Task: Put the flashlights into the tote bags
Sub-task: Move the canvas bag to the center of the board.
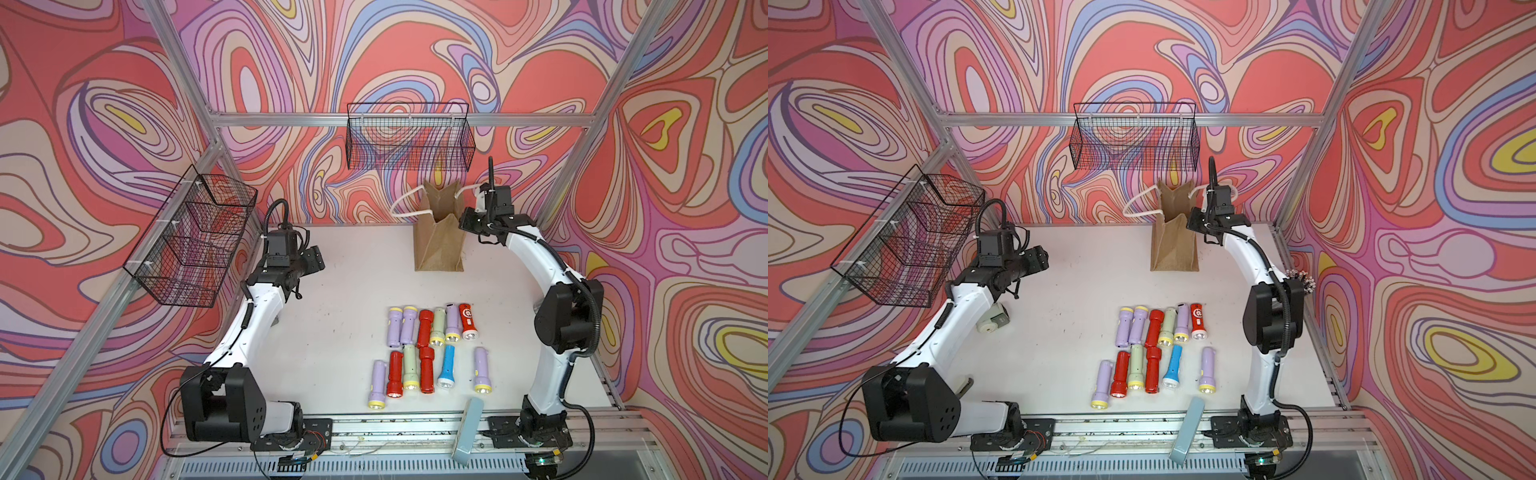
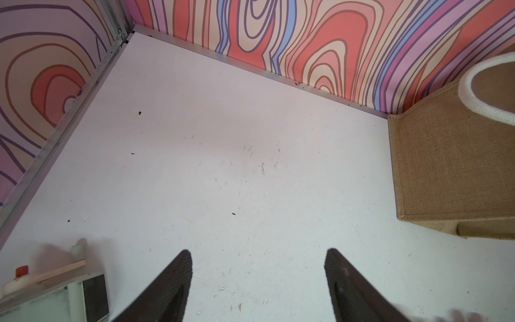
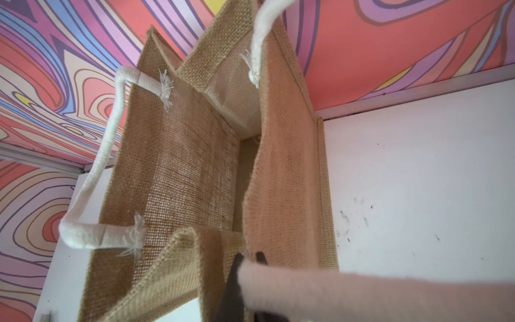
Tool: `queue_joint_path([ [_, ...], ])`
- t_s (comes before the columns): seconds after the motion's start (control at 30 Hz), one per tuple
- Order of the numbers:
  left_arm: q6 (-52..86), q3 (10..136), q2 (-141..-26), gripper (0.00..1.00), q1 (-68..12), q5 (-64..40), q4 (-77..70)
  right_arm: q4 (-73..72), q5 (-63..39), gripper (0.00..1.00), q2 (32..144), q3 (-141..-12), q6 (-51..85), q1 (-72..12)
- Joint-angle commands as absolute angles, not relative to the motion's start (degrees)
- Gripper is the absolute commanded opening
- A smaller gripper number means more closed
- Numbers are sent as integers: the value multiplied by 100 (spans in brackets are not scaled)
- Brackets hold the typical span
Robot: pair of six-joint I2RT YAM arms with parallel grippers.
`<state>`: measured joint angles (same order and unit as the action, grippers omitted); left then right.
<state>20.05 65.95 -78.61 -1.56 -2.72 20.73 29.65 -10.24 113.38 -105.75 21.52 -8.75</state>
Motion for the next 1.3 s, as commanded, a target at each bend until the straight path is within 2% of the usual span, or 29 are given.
queue_joint_path([
  [0.0, 2145, 6526, -7762, 78, -183, -188, 1978, 3095, -1288, 0, 11477, -10604, 2091, -984],
  [0.27, 2258, 6522, -7759, 78, -193, -283, 1970, 2479, -1797, 0, 11133, -10107, 2644, -1139],
  [0.7, 2285, 6412, -7485, 77, -205, -371, 2048, 1846, -2116, 0, 10934, -9835, 3326, -1954],
  [1.27, 2617, 6368, -7144, 76, -217, -751, 2119, 971, -2375, 0, 11511, -10080, 4308, -3000],
])
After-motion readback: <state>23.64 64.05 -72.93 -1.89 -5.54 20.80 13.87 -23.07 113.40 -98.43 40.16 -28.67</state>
